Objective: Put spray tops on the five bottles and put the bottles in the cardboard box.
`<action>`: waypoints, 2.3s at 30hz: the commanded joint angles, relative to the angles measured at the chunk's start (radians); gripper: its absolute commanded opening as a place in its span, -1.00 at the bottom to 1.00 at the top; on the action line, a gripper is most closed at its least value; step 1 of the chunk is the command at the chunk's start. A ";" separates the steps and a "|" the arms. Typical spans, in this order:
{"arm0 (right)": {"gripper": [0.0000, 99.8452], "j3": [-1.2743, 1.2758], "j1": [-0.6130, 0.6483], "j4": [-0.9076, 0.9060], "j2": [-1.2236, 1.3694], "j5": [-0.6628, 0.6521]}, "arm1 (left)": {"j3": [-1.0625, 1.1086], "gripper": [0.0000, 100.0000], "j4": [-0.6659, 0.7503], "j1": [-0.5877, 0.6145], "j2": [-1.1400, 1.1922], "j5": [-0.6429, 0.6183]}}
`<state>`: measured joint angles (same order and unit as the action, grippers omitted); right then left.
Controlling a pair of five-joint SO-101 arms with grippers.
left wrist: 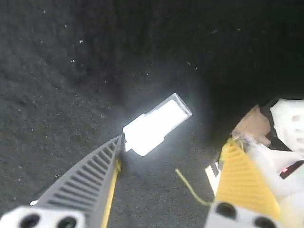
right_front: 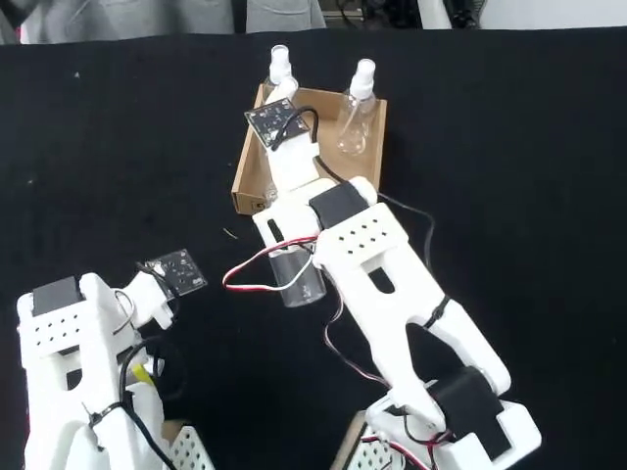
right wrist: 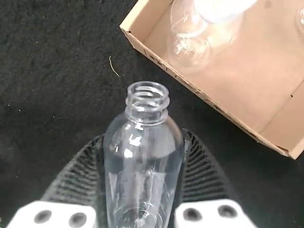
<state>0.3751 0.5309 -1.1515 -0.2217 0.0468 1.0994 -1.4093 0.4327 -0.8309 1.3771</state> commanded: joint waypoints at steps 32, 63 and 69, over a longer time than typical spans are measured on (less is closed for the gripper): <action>-0.95 -0.008 -0.028 0.023 -0.068 -0.002 | 0.028 -0.50 0.322 -0.058 0.006 -0.565; -0.95 -0.008 -0.028 0.023 -0.065 -0.002 | -0.105 -0.34 0.138 0.054 0.006 -0.328; -0.95 -0.008 -0.028 0.025 -0.062 -0.002 | -0.071 -0.34 0.135 0.096 0.006 -0.126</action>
<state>0.3751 0.5309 -1.1515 -0.2217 0.0468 1.0533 -1.2712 0.5063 -0.8186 1.1792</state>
